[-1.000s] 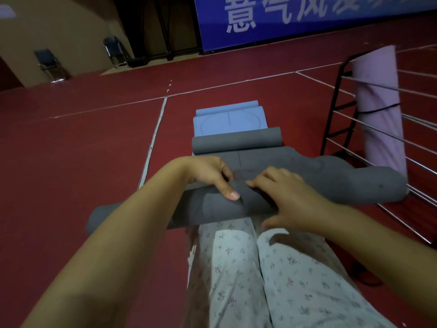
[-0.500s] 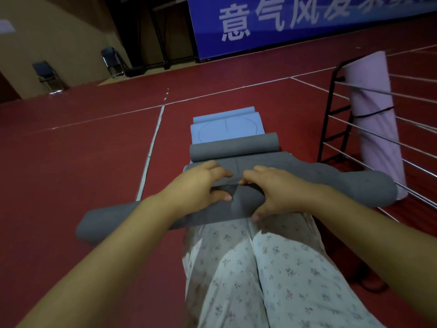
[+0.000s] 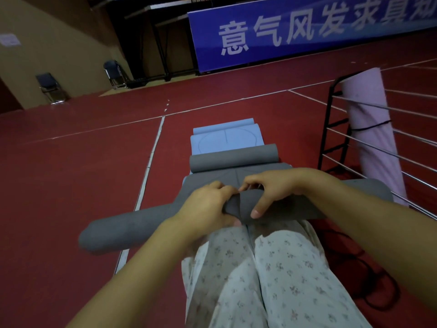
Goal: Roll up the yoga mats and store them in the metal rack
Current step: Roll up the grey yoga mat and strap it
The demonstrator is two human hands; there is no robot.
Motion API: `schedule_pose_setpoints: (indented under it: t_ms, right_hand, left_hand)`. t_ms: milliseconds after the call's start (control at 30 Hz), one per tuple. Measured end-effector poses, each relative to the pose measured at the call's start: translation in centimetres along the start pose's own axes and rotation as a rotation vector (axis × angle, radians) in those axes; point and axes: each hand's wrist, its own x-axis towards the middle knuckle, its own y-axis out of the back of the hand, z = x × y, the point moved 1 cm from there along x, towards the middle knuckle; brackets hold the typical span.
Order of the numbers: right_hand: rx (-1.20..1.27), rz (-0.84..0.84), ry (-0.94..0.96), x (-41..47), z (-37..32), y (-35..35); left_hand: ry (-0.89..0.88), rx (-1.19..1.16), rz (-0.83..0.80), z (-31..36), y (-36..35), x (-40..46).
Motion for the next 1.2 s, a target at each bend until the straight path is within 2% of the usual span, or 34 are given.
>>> schedule_pose_setpoints:
  t_ms: [133,267,333,467,567,800,967,1200]
  right_hand:
    - [0.127,-0.047,-0.035,0.7,0.6,0.2]
    - [0.023,-0.025,-0.054,0.6,0.4,0.4]
    - [-0.079,0.064,-0.046,0.0,0.2,0.5]
    - [-0.391,0.361,0.038,-2.4,-0.7,-0.7]
    - [-0.6,0.43,0.017,-3.0,-0.6,-2.5]
    - [-0.599,0.599,-0.002,-1.4,0.6,-5.3]
    - [-0.574,0.589,0.045,-0.6,1.5,-4.0]
    - [-0.57,0.481,0.091,0.6,1.7,-1.9]
  left_hand:
    - [0.008,-0.12,-0.074,-1.1,0.5,1.3]
    - [0.031,-0.189,-0.166,-1.7,0.9,2.4]
    - [0.062,-0.236,-0.213,-1.9,1.2,2.8]
    - [0.092,-0.291,-0.303,-2.3,1.5,3.8]
    - [0.133,-0.327,-0.361,-2.9,1.7,4.8]
    - [0.179,-0.387,-0.475,-3.7,2.0,6.6]
    - [0.174,-0.401,-0.437,-4.4,1.4,6.5]
    - [-0.039,-0.022,-0.087,-3.9,0.2,4.2]
